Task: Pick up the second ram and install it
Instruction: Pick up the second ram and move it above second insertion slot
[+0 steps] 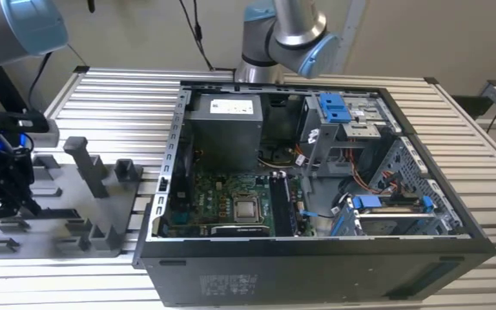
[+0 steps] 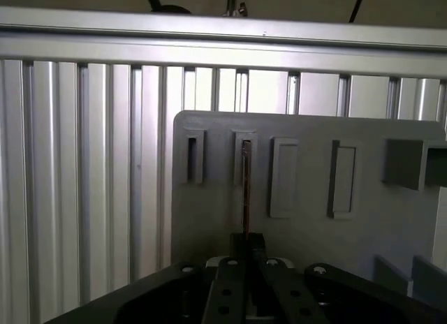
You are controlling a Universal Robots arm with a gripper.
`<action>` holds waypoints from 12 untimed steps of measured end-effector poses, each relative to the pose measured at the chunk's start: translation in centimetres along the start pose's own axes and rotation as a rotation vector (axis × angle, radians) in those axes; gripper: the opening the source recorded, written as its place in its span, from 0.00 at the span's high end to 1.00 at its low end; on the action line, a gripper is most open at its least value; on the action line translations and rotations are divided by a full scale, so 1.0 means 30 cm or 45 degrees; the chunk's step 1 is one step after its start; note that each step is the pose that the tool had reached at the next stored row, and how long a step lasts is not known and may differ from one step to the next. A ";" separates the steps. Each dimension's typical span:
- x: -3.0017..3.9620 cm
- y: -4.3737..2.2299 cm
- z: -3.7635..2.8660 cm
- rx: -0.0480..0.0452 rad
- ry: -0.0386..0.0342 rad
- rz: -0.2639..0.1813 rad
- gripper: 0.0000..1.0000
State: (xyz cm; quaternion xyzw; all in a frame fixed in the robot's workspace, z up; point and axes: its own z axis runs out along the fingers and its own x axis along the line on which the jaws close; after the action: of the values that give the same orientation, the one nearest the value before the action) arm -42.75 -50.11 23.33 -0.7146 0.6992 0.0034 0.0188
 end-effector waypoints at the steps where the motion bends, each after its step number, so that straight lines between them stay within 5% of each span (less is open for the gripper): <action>1: 0.000 0.000 -0.003 0.000 0.0000 0.000 0.86; 12: -0.001 0.001 -0.024 0.000 0.0000 0.000 0.86</action>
State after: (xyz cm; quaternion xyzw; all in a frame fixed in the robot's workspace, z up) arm -42.78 -50.11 24.05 -0.7147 0.6992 0.0034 0.0188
